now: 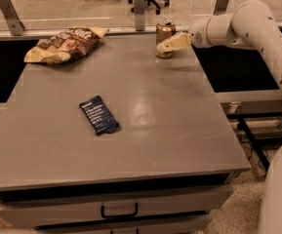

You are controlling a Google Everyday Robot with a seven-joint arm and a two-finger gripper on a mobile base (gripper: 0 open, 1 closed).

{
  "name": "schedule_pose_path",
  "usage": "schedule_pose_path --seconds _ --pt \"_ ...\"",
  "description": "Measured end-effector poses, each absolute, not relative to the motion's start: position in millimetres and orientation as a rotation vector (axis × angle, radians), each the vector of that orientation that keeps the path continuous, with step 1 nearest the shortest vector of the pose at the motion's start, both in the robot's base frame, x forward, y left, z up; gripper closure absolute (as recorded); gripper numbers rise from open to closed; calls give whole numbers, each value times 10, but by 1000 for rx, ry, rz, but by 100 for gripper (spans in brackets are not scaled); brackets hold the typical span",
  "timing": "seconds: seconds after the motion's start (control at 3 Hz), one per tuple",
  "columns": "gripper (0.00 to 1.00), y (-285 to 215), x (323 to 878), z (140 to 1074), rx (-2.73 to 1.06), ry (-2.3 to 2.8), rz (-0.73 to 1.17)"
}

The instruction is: Move orange can near rxbar blueberry

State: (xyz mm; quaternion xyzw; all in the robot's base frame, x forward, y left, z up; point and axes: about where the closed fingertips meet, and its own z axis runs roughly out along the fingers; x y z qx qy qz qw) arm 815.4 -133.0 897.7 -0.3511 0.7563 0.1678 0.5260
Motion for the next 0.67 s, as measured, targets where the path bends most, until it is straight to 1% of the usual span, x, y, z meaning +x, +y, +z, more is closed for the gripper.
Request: schedule_pose_path --seconds 0.33,0.67 --pt "19 -1168 8325 8867 -800 1800 459" --pt "41 -1085 8324 8841 -788 1786 527"
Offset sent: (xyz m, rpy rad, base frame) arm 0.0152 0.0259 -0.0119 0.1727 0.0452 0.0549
